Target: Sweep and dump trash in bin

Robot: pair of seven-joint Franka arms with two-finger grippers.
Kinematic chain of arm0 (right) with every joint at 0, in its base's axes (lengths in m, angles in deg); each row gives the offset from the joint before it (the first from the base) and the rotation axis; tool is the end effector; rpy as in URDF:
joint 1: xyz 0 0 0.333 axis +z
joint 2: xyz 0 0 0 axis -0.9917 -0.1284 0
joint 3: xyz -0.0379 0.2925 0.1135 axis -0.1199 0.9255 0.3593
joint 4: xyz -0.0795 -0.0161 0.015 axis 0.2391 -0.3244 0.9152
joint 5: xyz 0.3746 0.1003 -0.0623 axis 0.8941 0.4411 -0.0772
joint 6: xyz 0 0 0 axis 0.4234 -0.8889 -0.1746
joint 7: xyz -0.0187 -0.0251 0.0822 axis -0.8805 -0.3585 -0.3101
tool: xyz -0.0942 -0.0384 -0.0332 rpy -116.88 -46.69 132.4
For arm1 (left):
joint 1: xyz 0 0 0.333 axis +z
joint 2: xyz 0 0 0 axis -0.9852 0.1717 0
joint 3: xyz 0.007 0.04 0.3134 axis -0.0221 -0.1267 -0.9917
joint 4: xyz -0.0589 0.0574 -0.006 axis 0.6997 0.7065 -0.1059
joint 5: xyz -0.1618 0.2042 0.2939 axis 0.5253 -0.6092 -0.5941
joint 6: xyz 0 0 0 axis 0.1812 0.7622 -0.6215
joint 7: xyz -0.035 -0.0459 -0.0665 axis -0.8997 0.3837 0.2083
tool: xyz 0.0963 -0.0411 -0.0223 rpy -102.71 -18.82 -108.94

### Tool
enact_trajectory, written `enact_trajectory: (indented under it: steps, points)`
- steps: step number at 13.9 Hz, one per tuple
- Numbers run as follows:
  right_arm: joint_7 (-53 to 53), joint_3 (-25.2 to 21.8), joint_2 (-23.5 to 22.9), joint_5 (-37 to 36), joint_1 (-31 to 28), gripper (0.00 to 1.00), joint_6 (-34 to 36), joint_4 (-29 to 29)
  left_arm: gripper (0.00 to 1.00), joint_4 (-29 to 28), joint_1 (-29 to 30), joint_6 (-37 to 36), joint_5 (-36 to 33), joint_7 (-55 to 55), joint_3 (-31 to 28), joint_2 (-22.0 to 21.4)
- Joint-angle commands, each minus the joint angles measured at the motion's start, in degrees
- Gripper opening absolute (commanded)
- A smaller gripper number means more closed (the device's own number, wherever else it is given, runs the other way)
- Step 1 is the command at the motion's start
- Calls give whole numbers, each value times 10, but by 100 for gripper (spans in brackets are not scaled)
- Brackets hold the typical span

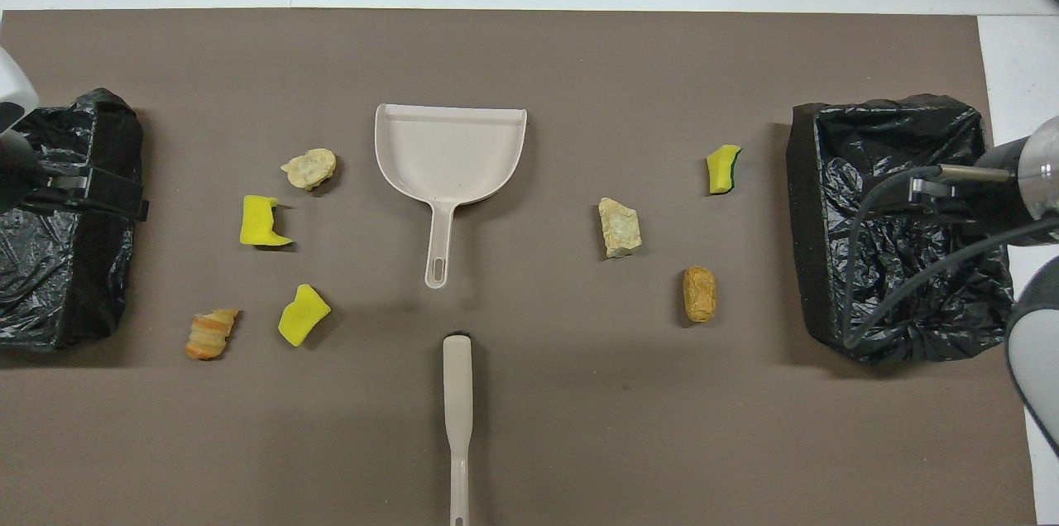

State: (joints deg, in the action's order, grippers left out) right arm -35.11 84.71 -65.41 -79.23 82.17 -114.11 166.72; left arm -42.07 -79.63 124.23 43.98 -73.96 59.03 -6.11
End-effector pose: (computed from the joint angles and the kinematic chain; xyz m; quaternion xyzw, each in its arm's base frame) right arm 0.5352 0.0491 0.6389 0.9957 -0.0871 0.0234 0.0213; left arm 0.5598 -0.0322 0.6029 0.9978 -0.0636 -0.0183 0.0092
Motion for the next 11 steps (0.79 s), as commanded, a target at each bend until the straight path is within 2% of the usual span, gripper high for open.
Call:
enact_trajectory:
  steps: [1,3,8,11]
  points:
    - [-22,6,-17,14,-8,100,11,-31,100,11,0,-17,-6,-6,0,-2]
    - [-25,8,-41,14,-4,100,50,-74,100,9,1,-15,-3,-6,0,-4]
    - [-36,6,-40,25,-3,100,42,-72,100,-12,-15,0,22,-6,1,-3]
    - [-37,6,-38,26,-6,100,50,-71,100,-62,-47,34,28,-2,1,-13]
